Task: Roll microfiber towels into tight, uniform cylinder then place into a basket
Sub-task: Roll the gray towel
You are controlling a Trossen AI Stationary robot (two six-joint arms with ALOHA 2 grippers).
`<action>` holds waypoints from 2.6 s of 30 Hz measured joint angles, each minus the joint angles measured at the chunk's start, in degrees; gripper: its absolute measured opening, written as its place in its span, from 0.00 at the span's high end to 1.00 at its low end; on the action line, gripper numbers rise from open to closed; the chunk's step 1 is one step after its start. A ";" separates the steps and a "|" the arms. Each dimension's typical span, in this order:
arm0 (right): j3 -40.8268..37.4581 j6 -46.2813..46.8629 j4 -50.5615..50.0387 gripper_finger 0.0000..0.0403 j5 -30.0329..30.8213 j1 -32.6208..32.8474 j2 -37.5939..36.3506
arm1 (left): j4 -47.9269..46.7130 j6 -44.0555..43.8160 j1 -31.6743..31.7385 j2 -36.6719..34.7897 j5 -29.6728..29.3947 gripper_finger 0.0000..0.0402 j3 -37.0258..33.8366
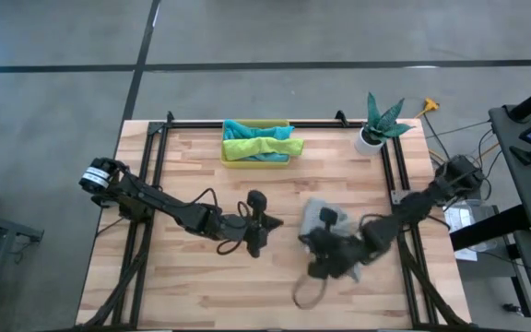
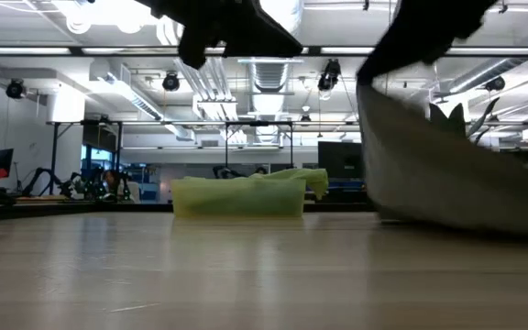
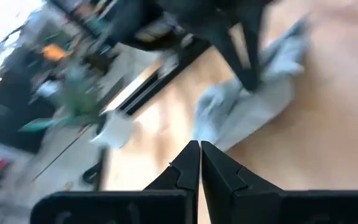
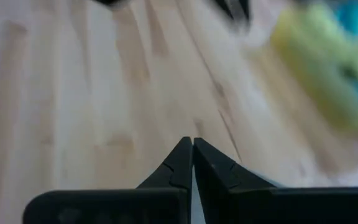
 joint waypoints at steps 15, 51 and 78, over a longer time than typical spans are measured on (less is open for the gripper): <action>4.61 -11.24 -3.51 0.98 17.28 11.97 0.00 | 7.13 -0.02 0.07 2.13 23.74 0.86 0.33; 3.88 -12.57 -2.85 0.98 12.88 11.10 0.04 | 13.89 -11.92 3.89 11.23 34.08 0.39 8.82; 3.84 -12.77 -2.80 0.98 10.43 11.08 0.04 | 5.91 -16.60 5.18 16.20 31.66 0.39 15.43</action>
